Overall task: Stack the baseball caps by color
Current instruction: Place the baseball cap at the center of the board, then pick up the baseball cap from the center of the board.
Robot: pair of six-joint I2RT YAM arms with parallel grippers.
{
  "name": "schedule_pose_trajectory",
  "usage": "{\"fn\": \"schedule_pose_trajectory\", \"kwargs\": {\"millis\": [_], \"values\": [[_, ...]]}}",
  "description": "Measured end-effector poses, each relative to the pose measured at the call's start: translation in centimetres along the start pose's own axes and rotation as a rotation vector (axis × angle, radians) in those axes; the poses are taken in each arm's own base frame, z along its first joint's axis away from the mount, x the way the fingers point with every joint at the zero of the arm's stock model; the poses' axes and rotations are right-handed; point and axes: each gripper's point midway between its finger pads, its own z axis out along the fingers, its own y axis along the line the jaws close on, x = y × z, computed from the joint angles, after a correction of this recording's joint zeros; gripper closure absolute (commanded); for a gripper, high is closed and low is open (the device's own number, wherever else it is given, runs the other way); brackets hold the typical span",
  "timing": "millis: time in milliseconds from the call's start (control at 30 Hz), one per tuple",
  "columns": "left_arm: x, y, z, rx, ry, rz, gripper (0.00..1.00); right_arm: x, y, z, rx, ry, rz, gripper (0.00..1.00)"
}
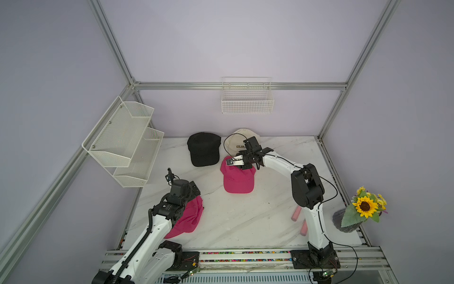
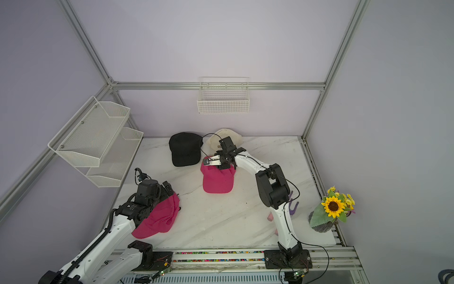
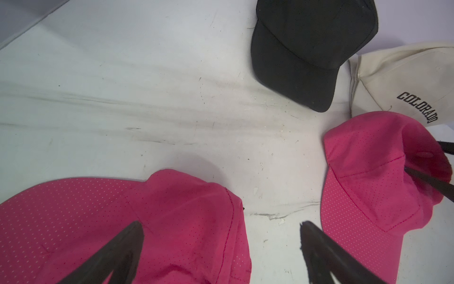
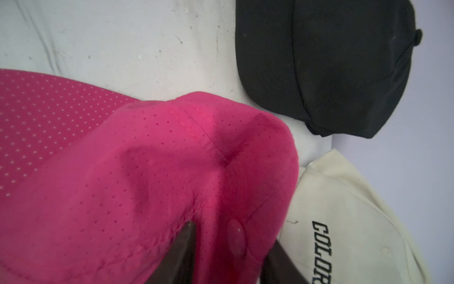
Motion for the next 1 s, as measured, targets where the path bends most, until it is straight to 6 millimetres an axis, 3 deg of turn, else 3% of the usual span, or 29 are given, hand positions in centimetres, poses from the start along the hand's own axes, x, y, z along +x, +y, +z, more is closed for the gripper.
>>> {"fn": "schedule_pose_trajectory", "kwargs": {"millis": [33,200,333,433,633,700,800,1000], "values": [[0.1,0.2,0.1,-0.021,0.012,0.004,0.00,0.1,0.1,-0.8,0.007,0.012,0.000,0.03],[1.0,0.9,0.9,-0.091,0.069,0.010,0.00,-0.6,-1.9,-6.0,0.143,0.041,0.056,0.03],[3.5,0.5,1.6,-0.088,0.171,0.069,0.00,-1.2,-4.1,-10.9,0.370,-0.002,0.179,0.03],[5.5,-0.2,1.2,-0.076,0.235,0.133,0.00,-1.5,-4.9,-14.0,0.543,-0.099,0.381,0.03],[7.8,-1.4,-0.4,-0.048,0.307,0.239,0.03,-1.1,-6.6,-18.4,0.749,-0.390,0.967,0.03],[8.3,-1.3,-0.6,-0.049,0.326,0.258,0.09,-1.0,-6.7,-19.0,0.758,-0.472,1.107,0.03],[8.6,-1.0,-0.7,-0.056,0.340,0.283,0.25,-0.6,-6.0,-19.9,0.761,-0.585,1.295,0.03],[9.0,-0.2,-1.0,-0.091,0.377,0.336,0.32,-0.4,-3.4,-23.4,0.770,-0.807,1.483,0.03]]}}
